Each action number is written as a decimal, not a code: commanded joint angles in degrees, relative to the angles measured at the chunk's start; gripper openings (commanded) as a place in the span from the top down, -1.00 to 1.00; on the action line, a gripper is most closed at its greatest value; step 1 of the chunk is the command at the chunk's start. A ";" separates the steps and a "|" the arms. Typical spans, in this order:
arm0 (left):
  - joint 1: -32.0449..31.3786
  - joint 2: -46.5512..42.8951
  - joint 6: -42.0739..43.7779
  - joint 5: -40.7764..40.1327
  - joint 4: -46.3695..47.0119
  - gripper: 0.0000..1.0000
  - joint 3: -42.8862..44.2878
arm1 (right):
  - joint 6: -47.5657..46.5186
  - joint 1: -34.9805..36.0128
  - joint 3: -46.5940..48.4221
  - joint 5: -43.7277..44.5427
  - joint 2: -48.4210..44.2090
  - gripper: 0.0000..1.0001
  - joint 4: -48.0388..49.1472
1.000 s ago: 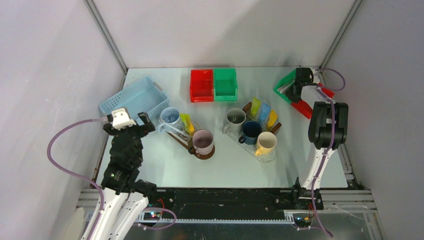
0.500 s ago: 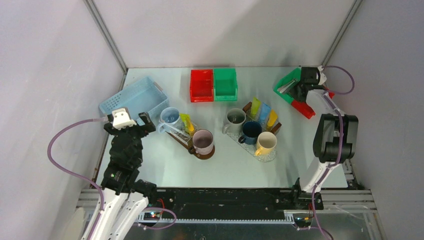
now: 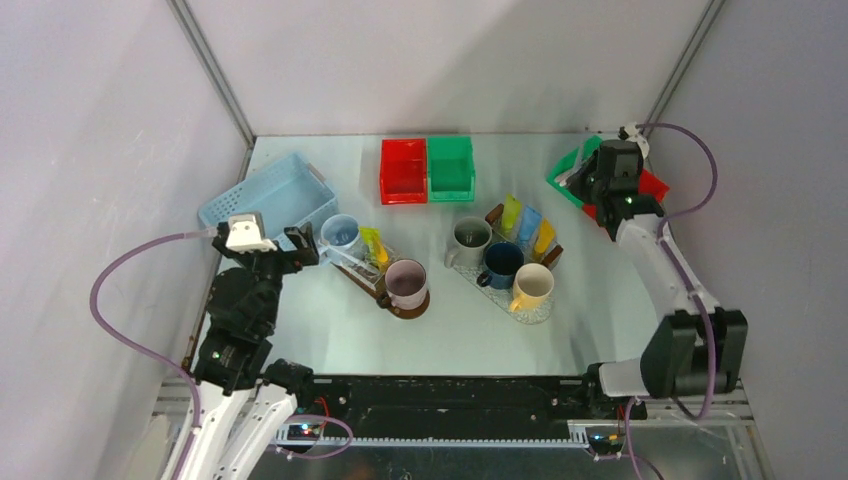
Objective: Prepare toiletry sets of a toothbrush and toothpaste on the tray
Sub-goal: Pick up the toothbrush from the storage box.
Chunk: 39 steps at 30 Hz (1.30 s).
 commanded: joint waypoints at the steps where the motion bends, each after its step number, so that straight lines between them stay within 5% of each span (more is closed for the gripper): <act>1: -0.27 1.72 2.44 11.12 -2.87 -0.99 8.45 | -6.41 2.32 -2.02 -5.43 -9.15 1.00 3.52; 14: -0.26 7.57 4.84 38.11 -13.94 -0.99 21.78 | -17.71 12.31 -10.28 -29.19 -29.86 1.00 8.17; 30: -0.24 9.97 19.97 63.87 -12.95 -0.99 25.15 | -27.29 23.65 -11.64 -63.52 -32.58 1.00 7.67; 39: -0.24 13.35 20.00 80.22 -9.37 -0.96 24.35 | -36.29 29.44 -11.66 -70.85 -32.98 1.00 2.32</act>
